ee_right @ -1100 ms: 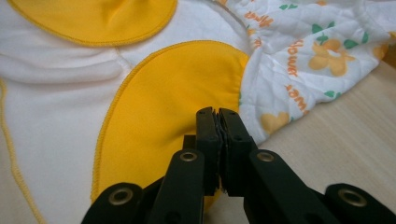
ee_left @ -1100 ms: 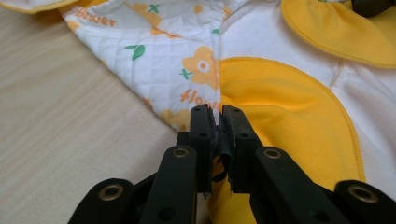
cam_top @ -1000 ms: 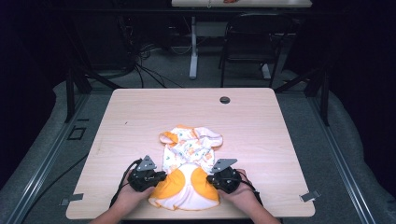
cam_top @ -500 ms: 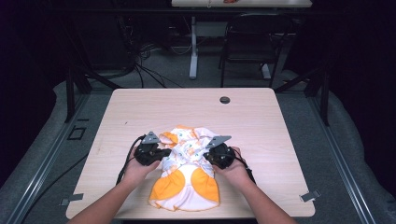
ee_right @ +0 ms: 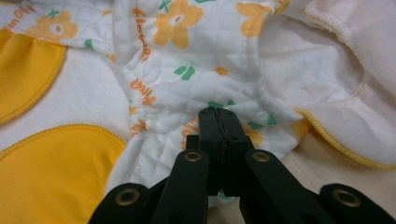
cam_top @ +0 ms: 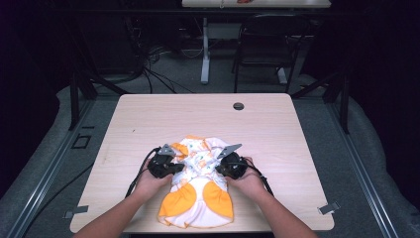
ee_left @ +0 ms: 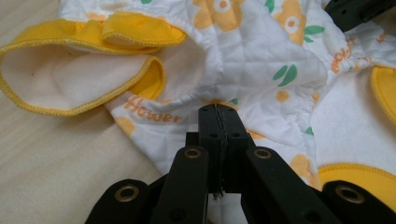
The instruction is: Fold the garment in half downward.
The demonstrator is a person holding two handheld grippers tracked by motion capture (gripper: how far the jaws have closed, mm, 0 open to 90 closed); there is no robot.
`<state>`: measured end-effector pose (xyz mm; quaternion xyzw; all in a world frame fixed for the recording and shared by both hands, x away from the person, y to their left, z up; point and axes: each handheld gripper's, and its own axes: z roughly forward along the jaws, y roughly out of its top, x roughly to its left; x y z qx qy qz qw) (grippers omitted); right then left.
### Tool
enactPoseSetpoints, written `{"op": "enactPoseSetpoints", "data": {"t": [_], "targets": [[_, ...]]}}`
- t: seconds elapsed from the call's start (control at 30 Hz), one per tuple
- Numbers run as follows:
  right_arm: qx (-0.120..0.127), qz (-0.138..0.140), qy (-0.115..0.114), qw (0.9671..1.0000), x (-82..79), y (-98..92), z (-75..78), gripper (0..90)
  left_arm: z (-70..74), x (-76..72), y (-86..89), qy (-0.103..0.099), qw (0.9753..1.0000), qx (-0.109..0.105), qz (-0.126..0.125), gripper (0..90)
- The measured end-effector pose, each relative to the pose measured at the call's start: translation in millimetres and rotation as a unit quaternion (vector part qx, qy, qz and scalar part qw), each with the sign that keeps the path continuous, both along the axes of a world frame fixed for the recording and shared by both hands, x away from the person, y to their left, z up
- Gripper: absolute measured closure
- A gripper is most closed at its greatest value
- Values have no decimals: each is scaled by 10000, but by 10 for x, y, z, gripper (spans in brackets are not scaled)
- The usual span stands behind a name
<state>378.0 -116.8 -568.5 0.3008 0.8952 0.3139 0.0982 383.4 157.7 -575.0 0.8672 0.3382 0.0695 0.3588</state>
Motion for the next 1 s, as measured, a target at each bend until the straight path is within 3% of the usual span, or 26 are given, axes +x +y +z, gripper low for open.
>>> {"op": "enactPoseSetpoints", "data": {"t": [0.07, 0.13, 0.23, 0.37, 0.53, 0.67, 0.73, 0.87, 1.0], "targets": [[-66, 102, 111, 9999, -24, -5, 21, 899, 22, -28, -4, 55, 9999, 48, -69, 897], [-103, 159, 70, 9998, -30, 2, 61, 896, 77, -17, 5, 59, 9999, -22, -89, 896], [-91, 177, -23, 9998, 34, -16, 202, 892, 233, 69, 28, -112, 9998, -87, -129, 890], [-104, 71, -186, 9997, 244, -24, 411, 876, 424, 295, 34, -243, 9997, -81, 8, 858], [-216, -140, -253, 9994, 583, 17, 515, 838, 520, 663, 33, -315, 9990, -128, 286, 777], [-124, -344, -169, 9992, 817, 65, 492, 771, 484, 868, 24, -229, 9986, -119, 460, 724], [-236, -383, -136, 9989, 902, 87, 449, 744, 437, 929, 11, -149, 9986, -51, 503, 707], [-204, -522, 3, 9984, 1006, 100, 354, 706, 319, 1000, -11, 15, 9989, -26, 476, 660], [-360, -597, 156, 9974, 1049, 93, 245, 678, 217, 1028, -51, 135, 9987, 58, 495, 632]]}}
